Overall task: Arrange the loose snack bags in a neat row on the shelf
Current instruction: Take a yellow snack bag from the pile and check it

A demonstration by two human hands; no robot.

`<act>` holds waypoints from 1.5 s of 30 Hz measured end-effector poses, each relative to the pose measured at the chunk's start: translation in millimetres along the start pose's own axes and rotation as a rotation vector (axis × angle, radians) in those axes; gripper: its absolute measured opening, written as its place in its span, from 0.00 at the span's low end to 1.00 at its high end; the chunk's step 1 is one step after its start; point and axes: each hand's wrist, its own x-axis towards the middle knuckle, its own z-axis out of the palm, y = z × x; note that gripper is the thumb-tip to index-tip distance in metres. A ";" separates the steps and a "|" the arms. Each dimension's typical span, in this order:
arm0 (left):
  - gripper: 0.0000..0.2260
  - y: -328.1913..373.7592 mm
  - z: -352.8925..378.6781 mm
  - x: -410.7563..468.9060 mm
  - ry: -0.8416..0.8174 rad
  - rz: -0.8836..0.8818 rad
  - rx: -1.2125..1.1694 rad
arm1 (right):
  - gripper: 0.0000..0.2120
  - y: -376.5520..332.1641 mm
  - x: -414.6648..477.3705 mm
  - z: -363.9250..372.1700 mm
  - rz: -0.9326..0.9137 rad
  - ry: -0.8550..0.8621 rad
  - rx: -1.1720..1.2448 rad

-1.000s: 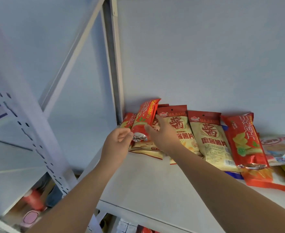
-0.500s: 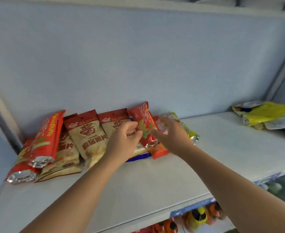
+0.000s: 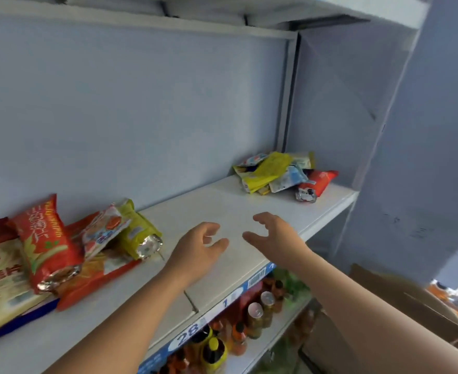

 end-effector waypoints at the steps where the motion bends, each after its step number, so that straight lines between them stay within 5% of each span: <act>1: 0.19 6.8 14.3 7.2 -0.017 -0.001 0.001 | 0.30 15.0 2.8 -7.1 0.010 -0.004 0.002; 14: 0.22 36.2 96.9 147.9 -0.071 0.048 0.134 | 0.26 108.9 100.8 -34.9 0.128 0.009 0.114; 25: 0.26 44.5 148.4 305.1 -0.005 0.384 0.649 | 0.19 142.8 172.4 -46.2 0.214 0.046 0.144; 32: 0.21 33.4 173.0 328.5 0.092 0.266 0.825 | 0.14 166.3 185.2 -57.8 0.180 0.009 0.159; 40: 0.09 42.9 135.1 299.0 0.294 0.180 0.437 | 0.11 155.2 202.7 -60.3 0.044 -0.020 0.279; 45: 0.11 53.8 108.5 245.5 0.376 0.118 0.101 | 0.26 113.5 208.9 -45.1 0.003 -0.185 0.683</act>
